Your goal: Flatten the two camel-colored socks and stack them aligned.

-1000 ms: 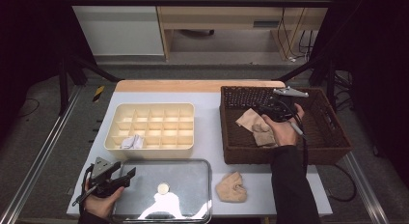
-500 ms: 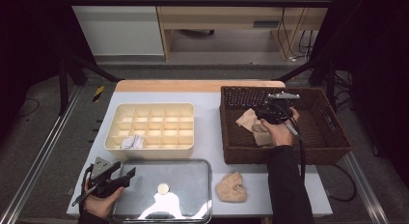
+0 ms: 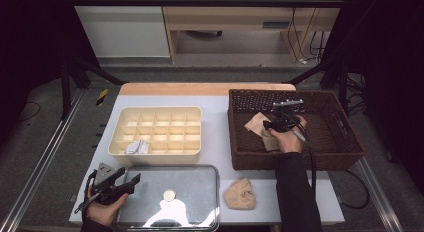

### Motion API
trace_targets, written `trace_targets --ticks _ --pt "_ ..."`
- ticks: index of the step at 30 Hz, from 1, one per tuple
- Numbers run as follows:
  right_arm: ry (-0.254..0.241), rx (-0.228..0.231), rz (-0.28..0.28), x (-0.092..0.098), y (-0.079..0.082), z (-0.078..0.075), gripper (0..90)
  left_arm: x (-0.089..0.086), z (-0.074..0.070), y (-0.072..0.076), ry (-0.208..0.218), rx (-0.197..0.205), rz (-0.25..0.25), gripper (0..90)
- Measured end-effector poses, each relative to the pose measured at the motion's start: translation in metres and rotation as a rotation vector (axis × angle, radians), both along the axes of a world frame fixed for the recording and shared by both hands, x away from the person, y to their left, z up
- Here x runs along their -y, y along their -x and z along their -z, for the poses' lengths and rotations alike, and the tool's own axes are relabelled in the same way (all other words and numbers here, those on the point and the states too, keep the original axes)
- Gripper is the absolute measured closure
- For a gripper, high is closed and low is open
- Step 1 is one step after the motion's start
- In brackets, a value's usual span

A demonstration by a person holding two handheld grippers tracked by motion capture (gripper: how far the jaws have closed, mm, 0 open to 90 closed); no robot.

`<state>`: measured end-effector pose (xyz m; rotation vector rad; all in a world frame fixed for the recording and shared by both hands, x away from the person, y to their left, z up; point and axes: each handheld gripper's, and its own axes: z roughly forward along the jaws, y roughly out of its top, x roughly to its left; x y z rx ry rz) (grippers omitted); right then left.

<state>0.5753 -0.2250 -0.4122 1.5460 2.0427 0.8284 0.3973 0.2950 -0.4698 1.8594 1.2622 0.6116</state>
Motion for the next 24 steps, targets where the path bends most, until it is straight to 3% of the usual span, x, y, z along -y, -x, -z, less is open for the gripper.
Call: trace_targets --ticks 7,11,17,20,24 --pt "-0.007 -0.023 0.011 0.002 -0.002 0.005 54.1 0.0 0.0 0.0 0.0 0.003 -0.001 34.9" --pt "0.014 -0.047 0.005 -0.001 -0.003 0.007 54.1 0.0 0.0 0.0 0.0 0.002 0.0 34.9" --pt "0.009 -0.111 0.006 -0.002 -0.008 0.013 56.1 0.0 0.0 0.0 0.0 0.001 -0.001 34.9" --pt "0.002 -0.146 0.0 -0.002 -0.01 0.016 59.8 0.0 0.0 0.0 0.001 0.002 0.001 34.9" --pt "-0.024 -0.159 0.005 -0.001 -0.009 0.021 69.9 0.0 0.0 0.0 0.004 0.001 0.001 34.9"
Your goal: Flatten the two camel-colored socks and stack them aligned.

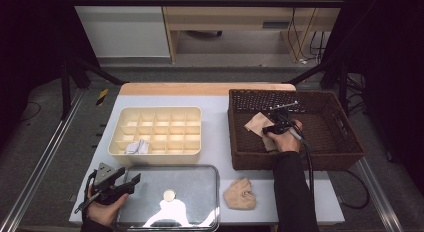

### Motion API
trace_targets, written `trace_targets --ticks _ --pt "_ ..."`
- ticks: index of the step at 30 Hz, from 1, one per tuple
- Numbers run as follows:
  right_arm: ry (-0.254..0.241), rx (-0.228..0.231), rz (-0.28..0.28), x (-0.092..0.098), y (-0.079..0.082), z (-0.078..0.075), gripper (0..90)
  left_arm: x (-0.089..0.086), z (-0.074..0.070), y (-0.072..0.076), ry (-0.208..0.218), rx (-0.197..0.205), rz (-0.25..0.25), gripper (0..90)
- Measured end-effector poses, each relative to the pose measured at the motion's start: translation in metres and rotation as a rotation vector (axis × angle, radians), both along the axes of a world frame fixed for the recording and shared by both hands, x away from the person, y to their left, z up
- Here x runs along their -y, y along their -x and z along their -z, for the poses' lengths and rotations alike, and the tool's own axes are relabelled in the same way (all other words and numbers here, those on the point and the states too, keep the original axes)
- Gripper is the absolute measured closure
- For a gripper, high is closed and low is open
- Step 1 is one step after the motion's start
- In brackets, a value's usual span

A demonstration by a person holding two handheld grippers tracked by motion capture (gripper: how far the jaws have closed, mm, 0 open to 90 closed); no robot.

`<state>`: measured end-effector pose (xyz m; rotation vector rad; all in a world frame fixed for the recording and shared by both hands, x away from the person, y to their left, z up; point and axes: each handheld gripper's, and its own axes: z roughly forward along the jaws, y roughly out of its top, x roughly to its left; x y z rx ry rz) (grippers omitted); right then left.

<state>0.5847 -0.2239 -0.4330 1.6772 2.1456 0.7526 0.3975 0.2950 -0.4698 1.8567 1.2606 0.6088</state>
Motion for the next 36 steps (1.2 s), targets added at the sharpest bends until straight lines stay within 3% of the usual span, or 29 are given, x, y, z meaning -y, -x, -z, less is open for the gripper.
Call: trace_targets --ticks 3,8,12,18,22,27,36 --pt "-0.006 0.012 -0.011 0.0 0.001 -0.001 79.2 0.0 0.0 0.0 -0.001 0.001 0.0 34.9" --pt "-0.025 0.046 0.003 0.002 0.003 -0.004 82.8 0.0 0.0 0.0 -0.002 0.0 0.001 34.9" --pt "-0.038 0.13 0.013 0.005 0.007 -0.011 83.3 0.0 0.0 0.0 0.0 0.0 -0.001 34.9" --pt "-0.106 0.276 0.048 0.011 0.015 -0.032 84.0 0.0 0.0 0.0 0.001 0.001 -0.001 34.9" --pt "-0.127 0.35 0.05 0.013 0.023 -0.046 84.2 0.001 -0.001 0.0 -0.002 0.0 0.001 34.9" --pt "-0.165 0.433 0.012 0.009 0.037 -0.068 84.3 0.001 -0.001 0.0 -0.003 0.0 0.002 34.9" --pt "-0.202 0.519 -0.061 0.0 0.066 -0.1 84.3 0.002 -0.001 0.001 -0.003 0.005 0.003 34.9"
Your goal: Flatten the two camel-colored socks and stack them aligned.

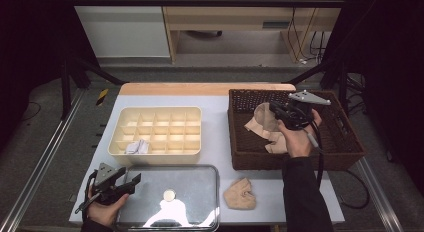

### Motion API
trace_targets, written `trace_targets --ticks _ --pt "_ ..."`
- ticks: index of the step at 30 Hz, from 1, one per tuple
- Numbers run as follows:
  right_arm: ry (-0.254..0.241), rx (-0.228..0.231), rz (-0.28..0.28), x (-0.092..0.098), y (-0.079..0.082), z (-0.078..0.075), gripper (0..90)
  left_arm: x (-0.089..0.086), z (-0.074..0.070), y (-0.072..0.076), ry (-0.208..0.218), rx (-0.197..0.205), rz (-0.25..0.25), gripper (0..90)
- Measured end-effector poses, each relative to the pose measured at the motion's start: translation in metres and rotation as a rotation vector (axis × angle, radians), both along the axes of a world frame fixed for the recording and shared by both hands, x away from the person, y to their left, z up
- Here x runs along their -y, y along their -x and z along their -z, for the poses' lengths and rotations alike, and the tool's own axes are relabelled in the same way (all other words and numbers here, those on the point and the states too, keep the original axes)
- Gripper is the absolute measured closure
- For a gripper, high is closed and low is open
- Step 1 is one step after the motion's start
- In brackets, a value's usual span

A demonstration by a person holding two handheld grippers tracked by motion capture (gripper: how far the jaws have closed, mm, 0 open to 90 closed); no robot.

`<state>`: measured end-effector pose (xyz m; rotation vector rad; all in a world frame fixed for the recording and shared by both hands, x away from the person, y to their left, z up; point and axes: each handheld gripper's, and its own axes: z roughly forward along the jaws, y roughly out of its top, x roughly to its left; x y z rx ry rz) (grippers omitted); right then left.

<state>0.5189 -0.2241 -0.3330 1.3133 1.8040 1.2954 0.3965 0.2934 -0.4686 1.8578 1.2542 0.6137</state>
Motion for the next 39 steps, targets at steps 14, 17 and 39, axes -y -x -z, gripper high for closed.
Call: trace_targets --ticks 14,17,39 --pt "-0.015 0.077 -0.107 -0.015 0.041 -0.025 84.5 0.001 -0.001 0.001 0.008 0.005 0.001 35.1" --pt "-0.017 0.086 -0.132 -0.019 0.049 -0.029 84.4 0.001 -0.001 0.001 0.011 0.005 0.001 35.1" --pt "-0.021 0.086 -0.375 -0.097 0.096 -0.023 84.3 0.001 -0.007 0.005 0.032 0.034 0.0 35.2"
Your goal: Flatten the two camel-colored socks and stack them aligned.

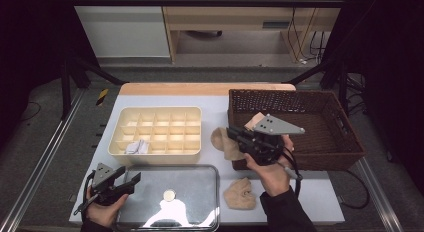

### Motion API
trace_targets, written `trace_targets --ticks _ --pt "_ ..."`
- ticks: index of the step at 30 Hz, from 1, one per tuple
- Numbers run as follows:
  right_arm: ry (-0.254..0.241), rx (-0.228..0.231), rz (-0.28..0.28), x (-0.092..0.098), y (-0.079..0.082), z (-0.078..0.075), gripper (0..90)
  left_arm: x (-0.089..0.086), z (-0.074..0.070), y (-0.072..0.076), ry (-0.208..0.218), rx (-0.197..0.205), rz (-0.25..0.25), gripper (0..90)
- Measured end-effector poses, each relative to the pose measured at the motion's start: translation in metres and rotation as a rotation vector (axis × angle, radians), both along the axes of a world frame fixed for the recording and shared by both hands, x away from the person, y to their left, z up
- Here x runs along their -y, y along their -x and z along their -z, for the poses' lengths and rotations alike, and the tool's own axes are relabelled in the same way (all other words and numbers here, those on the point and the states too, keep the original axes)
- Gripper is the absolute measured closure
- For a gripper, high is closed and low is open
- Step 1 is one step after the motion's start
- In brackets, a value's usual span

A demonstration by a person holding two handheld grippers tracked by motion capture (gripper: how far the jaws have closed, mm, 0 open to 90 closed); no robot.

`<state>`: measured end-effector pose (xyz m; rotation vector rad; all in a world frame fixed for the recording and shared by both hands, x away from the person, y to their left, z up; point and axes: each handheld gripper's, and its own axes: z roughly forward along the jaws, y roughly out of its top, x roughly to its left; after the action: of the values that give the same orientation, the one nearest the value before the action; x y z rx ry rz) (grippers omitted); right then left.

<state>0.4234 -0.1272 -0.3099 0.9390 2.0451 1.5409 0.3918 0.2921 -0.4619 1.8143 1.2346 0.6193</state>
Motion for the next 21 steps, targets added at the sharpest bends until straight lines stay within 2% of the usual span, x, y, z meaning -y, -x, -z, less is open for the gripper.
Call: trace_targets --ticks 6,13,21 --pt "0.002 -0.03 -0.054 -0.021 0.008 0.014 84.2 0.0 -0.002 0.001 0.009 0.012 0.003 35.3" --pt "0.028 -0.108 -0.114 -0.045 0.012 0.049 84.2 0.0 -0.004 0.002 0.018 0.024 0.007 35.6" --pt "0.034 -0.189 -0.153 -0.066 0.016 0.08 84.1 0.002 -0.007 0.005 0.029 0.031 0.018 36.5"
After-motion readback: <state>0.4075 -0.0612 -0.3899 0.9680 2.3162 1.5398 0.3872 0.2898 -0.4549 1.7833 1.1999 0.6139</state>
